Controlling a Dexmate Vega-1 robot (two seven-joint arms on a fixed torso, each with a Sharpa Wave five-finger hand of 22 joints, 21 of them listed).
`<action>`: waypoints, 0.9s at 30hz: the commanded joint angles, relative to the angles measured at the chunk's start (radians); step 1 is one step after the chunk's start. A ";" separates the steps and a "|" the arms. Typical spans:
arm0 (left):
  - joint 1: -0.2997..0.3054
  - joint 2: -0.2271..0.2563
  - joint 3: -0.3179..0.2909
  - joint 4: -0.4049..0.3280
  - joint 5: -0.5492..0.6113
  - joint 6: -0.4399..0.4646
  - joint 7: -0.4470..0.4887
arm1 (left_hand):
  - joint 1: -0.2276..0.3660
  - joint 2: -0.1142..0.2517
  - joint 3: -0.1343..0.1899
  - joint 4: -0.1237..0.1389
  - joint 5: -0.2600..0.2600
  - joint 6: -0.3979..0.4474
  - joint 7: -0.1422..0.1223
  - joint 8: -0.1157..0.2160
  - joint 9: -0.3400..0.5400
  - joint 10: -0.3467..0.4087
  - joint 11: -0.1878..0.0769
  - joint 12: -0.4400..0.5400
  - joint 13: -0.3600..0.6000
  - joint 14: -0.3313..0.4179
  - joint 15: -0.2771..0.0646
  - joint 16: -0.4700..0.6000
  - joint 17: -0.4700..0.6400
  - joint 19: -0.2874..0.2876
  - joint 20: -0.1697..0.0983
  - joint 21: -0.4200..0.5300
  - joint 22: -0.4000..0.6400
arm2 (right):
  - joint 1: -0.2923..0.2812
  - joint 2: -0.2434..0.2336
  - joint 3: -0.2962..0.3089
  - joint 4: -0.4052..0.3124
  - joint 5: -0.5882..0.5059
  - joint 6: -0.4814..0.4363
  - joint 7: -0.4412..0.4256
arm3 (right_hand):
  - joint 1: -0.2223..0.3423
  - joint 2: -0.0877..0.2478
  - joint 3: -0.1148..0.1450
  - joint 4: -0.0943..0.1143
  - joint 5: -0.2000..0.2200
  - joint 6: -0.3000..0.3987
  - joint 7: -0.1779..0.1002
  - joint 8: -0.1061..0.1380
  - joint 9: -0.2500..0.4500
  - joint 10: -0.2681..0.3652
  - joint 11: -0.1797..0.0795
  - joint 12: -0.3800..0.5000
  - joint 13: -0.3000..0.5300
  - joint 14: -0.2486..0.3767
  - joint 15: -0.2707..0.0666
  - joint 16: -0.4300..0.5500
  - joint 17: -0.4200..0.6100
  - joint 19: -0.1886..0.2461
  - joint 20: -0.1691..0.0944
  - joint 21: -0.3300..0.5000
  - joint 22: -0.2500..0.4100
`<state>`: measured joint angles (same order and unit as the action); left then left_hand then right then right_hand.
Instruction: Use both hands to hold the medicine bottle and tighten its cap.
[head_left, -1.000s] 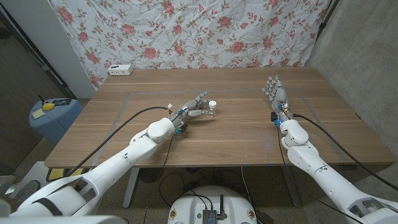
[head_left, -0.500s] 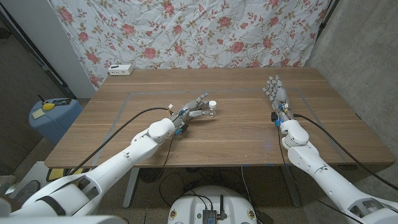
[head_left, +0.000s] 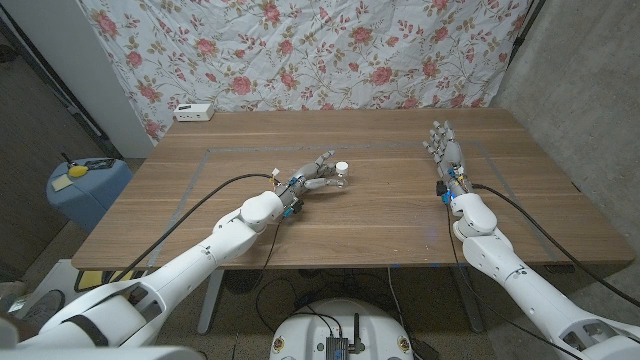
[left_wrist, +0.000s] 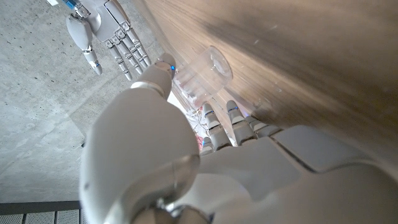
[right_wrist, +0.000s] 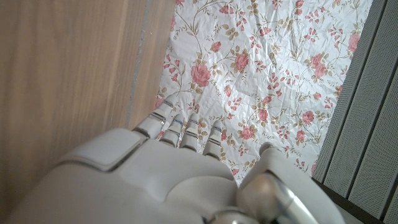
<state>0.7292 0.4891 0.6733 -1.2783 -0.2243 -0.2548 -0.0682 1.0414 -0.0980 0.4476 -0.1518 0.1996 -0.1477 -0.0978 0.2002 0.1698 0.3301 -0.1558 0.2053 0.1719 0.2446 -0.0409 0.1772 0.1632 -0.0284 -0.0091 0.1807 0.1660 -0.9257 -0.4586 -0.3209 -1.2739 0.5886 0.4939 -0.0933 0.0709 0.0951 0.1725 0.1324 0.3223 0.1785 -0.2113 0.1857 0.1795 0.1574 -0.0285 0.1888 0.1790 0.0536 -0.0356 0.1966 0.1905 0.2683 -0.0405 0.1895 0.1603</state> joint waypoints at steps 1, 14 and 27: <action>-0.003 -0.008 0.006 0.004 0.014 0.001 0.015 | 0.010 0.010 -0.005 0.000 -0.002 0.011 0.006 0.005 0.004 0.021 -0.002 0.007 0.004 0.018 -0.164 0.006 0.000 0.013 0.005 0.008 0.001 | -0.003 0.006 0.002 0.010 0.002 0.014 0.002 | -0.006 0.003 -0.001 -0.001 0.005 -0.001 0.045 0.007 0.004 0.009 0.003 0.003 0.004 0.007 -0.021 0.001 0.004 0.006 -0.053 -0.004 0.006; -0.027 -0.030 0.018 0.042 0.009 -0.008 -0.007 | 0.024 0.016 -0.013 -0.003 -0.004 0.038 0.019 0.007 0.004 0.050 -0.002 0.009 0.003 0.047 -0.163 0.008 0.000 0.027 0.000 0.009 0.000 | -0.004 0.006 0.003 0.014 0.006 0.017 0.010 | -0.006 0.002 -0.001 -0.002 0.007 -0.008 0.109 0.004 0.002 0.008 0.002 0.002 0.004 0.009 -0.020 0.001 0.004 0.009 -0.054 -0.003 0.006; -0.027 -0.034 0.022 0.042 0.016 -0.004 0.003 | 0.040 0.022 -0.029 -0.004 -0.005 0.075 0.037 0.006 0.003 0.098 0.001 0.012 0.003 0.088 -0.164 0.008 0.000 0.056 -0.029 0.012 0.000 | -0.009 0.006 0.006 0.014 0.007 0.022 0.007 | -0.006 0.002 -0.001 -0.002 0.007 -0.007 0.112 0.004 0.002 0.009 0.001 0.002 0.004 0.008 -0.021 0.001 0.004 0.009 -0.054 -0.003 0.006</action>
<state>0.7031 0.4589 0.6916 -1.2373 -0.2149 -0.2593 -0.0722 1.0637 -0.0757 0.4253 -0.1543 0.1959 -0.0800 -0.0586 0.2041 0.1698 0.4077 -0.1499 0.2113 0.1722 0.3158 -0.0406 0.1820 0.1633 0.0024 -0.0360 0.1846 0.1600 -0.9297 -0.4526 -0.3179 -1.2589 0.5940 0.5122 -0.0849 0.0709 0.0952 0.1724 0.1324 0.3222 0.1661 -0.1085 0.1857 0.1793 0.1573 -0.0285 0.1887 0.1790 0.0534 -0.0355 0.1966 0.1908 0.2683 -0.0405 0.1895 0.1603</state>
